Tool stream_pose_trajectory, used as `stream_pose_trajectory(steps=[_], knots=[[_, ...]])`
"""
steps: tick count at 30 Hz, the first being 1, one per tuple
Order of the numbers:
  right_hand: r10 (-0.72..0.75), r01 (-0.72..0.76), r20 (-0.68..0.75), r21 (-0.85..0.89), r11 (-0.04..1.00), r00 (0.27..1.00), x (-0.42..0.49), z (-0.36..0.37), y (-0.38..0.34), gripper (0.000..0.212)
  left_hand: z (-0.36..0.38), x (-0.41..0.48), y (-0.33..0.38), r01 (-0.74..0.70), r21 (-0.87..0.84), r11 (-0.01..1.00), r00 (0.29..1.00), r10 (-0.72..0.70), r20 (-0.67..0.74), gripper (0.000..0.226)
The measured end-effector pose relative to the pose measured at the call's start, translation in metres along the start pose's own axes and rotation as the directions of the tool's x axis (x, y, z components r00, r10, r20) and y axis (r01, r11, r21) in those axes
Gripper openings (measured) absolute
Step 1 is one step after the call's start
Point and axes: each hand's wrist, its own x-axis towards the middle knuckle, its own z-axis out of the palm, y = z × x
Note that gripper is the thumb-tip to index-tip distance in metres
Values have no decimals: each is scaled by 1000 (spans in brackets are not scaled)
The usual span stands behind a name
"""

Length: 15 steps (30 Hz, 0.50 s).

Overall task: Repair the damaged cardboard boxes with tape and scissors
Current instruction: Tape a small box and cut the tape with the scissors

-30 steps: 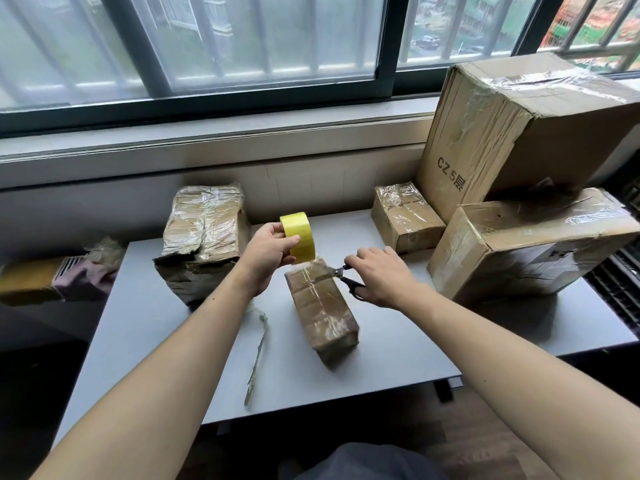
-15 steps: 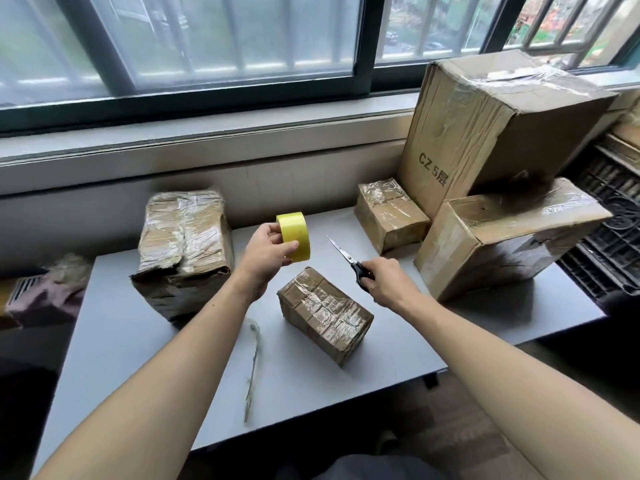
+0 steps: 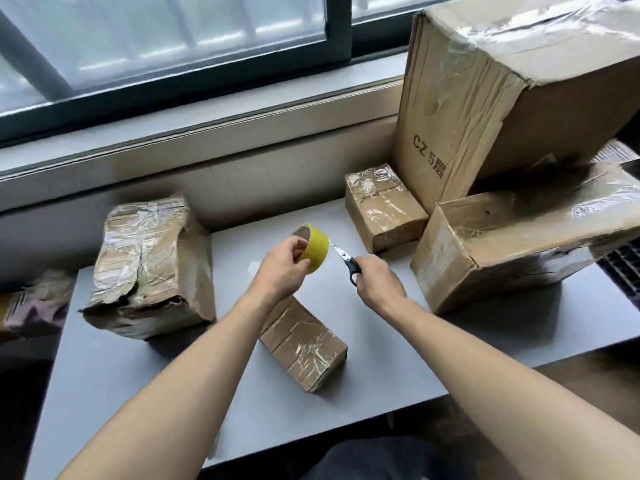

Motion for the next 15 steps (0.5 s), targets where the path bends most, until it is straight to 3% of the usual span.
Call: stream_pose_trajectory(steps=[3, 7, 15], knots=[[21, -20, 30, -22, 1000, 999, 13, 9, 16, 23, 20, 10, 1, -8, 238, 971, 1000, 12, -16, 34], [-6, 7, 61, -14, 1000, 998, 19, 23, 38, 19, 49, 16, -2, -4, 384, 923, 998, -20, 58, 37], [-17, 16, 131, 5, 1000, 991, 28, 24, 55, 21, 76, 27, -9, -5, 460, 888, 988, -65, 137, 52]])
